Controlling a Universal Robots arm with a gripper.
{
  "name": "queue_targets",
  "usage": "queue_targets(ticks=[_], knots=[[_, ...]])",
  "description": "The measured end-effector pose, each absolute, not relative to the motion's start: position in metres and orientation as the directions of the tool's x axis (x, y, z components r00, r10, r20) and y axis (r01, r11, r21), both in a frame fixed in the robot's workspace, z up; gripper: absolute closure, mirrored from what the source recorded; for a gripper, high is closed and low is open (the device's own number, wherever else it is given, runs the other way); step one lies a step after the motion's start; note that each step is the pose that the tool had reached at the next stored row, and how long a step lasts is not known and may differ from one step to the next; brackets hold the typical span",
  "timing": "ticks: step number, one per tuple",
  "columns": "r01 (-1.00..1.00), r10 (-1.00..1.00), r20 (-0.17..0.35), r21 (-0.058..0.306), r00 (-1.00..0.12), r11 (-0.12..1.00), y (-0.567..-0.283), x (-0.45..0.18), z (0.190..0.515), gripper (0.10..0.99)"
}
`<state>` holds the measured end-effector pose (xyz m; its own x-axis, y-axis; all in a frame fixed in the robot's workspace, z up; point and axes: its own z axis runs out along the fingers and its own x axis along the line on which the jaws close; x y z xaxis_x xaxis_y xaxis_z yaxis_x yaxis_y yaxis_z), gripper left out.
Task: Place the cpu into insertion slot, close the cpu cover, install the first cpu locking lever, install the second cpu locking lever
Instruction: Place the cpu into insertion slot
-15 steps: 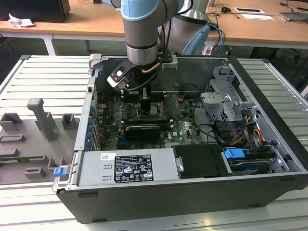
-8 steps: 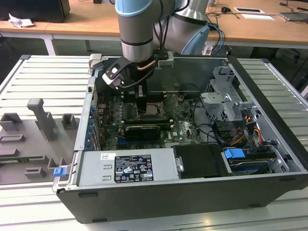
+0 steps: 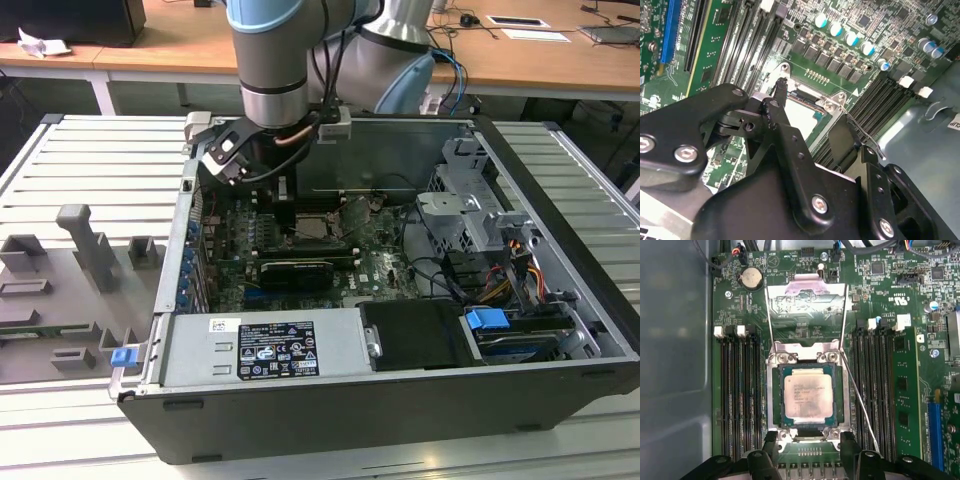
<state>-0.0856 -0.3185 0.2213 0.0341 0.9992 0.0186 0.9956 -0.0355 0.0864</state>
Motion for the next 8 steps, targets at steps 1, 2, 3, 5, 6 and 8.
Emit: queue_targets(ticks=[1, 2, 3, 5, 6, 8], knots=[[0.996, 0.999, 0.019, 0.086, 0.034, -0.035, -0.319, -0.086, 0.221, 0.482], [0.996, 0.999, 0.019, 0.086, 0.034, -0.035, -0.319, -0.087, 0.221, 0.482], [0.996, 0.999, 0.019, 0.086, 0.034, -0.035, -0.319, -0.088, 0.221, 0.482], [0.996, 0.999, 0.019, 0.086, 0.034, -0.035, -0.319, -0.089, 0.221, 0.482], [0.996, 0.999, 0.019, 0.086, 0.034, -0.035, -0.319, -0.092, 0.221, 0.482], [0.996, 0.999, 0.02, 0.086, 0.033, -0.035, -0.319, -0.098, 0.221, 0.482]])
